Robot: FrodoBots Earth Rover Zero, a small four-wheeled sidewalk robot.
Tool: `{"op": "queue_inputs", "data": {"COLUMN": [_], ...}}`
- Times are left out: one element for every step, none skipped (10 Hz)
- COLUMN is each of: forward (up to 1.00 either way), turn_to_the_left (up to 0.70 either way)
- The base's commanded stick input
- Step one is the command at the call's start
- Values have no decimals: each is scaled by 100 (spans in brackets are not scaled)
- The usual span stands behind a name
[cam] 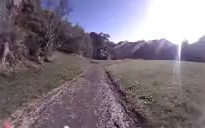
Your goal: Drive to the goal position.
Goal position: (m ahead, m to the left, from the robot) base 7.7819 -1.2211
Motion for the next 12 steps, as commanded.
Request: {"op": "queue_inputs", "data": {"forward": [0,0,0,0,98,97,97,97,100,100,100,100], "turn_to_the_left": [0,0,0,0,0,0,0,0,0,0,0,0]}}
